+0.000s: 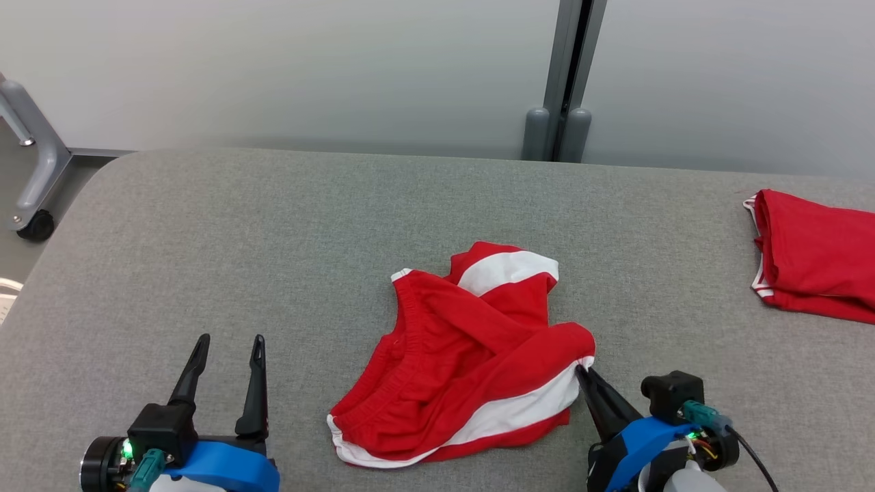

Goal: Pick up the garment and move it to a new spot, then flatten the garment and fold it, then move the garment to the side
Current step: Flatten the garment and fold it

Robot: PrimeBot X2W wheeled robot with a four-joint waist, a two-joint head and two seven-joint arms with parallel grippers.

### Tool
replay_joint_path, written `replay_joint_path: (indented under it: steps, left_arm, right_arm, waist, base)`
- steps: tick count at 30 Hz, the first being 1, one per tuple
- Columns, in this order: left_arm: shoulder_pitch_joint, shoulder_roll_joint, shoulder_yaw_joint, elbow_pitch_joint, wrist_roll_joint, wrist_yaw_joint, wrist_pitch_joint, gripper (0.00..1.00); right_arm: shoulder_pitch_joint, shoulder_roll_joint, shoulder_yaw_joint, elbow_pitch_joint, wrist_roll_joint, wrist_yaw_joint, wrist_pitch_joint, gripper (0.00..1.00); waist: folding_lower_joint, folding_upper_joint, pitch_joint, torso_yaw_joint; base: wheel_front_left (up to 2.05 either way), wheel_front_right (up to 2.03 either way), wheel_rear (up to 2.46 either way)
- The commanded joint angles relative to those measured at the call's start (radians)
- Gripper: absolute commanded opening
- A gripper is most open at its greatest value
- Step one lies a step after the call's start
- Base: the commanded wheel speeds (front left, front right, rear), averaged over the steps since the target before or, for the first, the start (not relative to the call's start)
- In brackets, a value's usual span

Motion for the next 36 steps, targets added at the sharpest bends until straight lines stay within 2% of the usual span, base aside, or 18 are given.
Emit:
replay_joint_path:
  steps: [1, 9, 16, 20, 21, 22, 27, 36]
  left_arm:
    - [-0.001, 0.003, 0.008, -0.001, -0.003, -0.002, -0.004, 1.00]
    - [0.029, -0.008, 0.023, -0.003, -0.001, 0.000, -0.004, 1.00]
    - [0.037, -0.020, 0.022, -0.001, -0.002, 0.000, -0.004, 1.00]
    - [0.044, -0.024, 0.024, -0.003, -0.003, -0.001, -0.004, 1.00]
    - [0.045, -0.025, 0.026, -0.002, -0.004, -0.001, -0.004, 1.00]
    - [0.046, -0.026, 0.027, -0.003, -0.004, -0.001, -0.004, 1.00]
    - [0.046, -0.029, 0.026, -0.005, 0.000, -0.001, -0.004, 1.00]
    - [0.049, -0.024, 0.020, -0.008, 0.004, -0.001, -0.004, 1.00]
  right_arm:
    - [0.007, -0.012, -0.011, -0.019, -0.008, 0.000, 0.000, 0.00]
    - [0.091, -0.061, -0.096, -0.184, -0.036, 0.000, -0.001, 0.00]
    - [0.224, -0.111, -0.137, -0.330, -0.033, 0.000, 0.000, 0.00]
    - [0.302, -0.113, -0.161, -0.376, -0.025, 0.000, -0.001, 0.00]
    - [0.316, -0.114, -0.161, -0.382, -0.022, 0.000, 0.000, 0.21]
    - [0.326, -0.113, -0.162, -0.387, -0.015, 0.000, 0.000, 1.00]
    - [0.339, -0.105, -0.202, -0.445, -0.046, 0.000, 0.000, 1.00]
    - [0.307, -0.035, -0.252, -0.577, -0.132, 0.000, 0.000, 1.00]
  waist:
    - [-0.0001, -0.0001, -0.005, -0.005]
    - [-0.0001, -0.0001, -0.034, -0.048]
    - [-0.0001, -0.0001, -0.042, -0.088]
    - [-0.0001, -0.0001, -0.045, -0.105]
    - [-0.0001, -0.0001, -0.045, -0.109]
    - [-0.0001, -0.0001, -0.045, -0.114]
    - [-0.0001, -0.0001, -0.049, -0.124]
    - [-0.0001, -0.0001, -0.059, -0.115]
  base:
    - [0.00, 0.00, 0.00]
    - [0.00, 0.00, 0.00]
    - [0.00, 0.00, 0.00]
    - [0.00, 0.00, 0.00]
    - [0.00, 0.00, 0.00]
    - [0.00, 0.00, 0.00]
    - [0.00, 0.00, 0.00]
    - [0.00, 0.00, 0.00]
